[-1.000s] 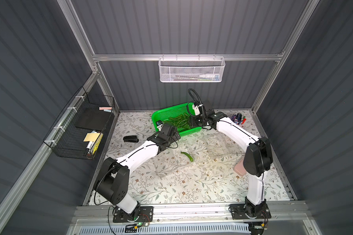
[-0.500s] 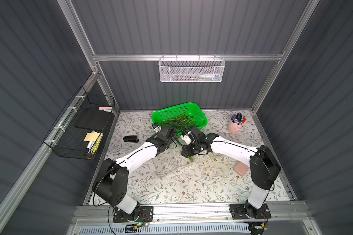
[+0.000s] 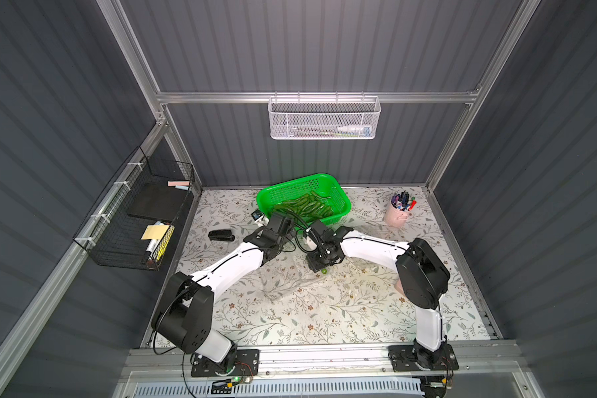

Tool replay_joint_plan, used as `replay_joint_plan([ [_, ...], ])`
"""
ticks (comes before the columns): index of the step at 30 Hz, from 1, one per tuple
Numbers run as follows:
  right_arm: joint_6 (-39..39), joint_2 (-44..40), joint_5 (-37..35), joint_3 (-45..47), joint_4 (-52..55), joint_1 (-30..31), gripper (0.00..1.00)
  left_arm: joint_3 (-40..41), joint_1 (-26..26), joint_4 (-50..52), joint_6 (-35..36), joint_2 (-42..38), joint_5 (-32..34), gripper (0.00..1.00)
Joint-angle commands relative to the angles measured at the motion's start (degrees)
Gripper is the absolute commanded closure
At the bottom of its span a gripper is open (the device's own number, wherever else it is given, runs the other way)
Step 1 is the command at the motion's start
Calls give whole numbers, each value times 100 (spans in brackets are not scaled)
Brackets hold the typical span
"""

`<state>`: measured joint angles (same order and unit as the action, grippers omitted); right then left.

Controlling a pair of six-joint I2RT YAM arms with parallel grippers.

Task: Take small green peppers out of containers
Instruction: Pick up the green pepper from the packing box.

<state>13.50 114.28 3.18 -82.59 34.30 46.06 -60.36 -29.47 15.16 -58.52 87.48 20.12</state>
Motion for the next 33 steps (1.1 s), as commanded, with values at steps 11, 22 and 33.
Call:
replay_joint_plan([
  [11, -196, 147, -665, -42, 198, 166, 49, 35, -23, -13, -81, -344, 226, 1],
  [22, -234, 208, -671, -73, 179, 166, 49, 217, -23, 179, -217, -781, 572, 1],
  [33, -130, 525, -283, -65, 198, 171, 65, 200, -23, 220, -212, -749, 600, 1],
])
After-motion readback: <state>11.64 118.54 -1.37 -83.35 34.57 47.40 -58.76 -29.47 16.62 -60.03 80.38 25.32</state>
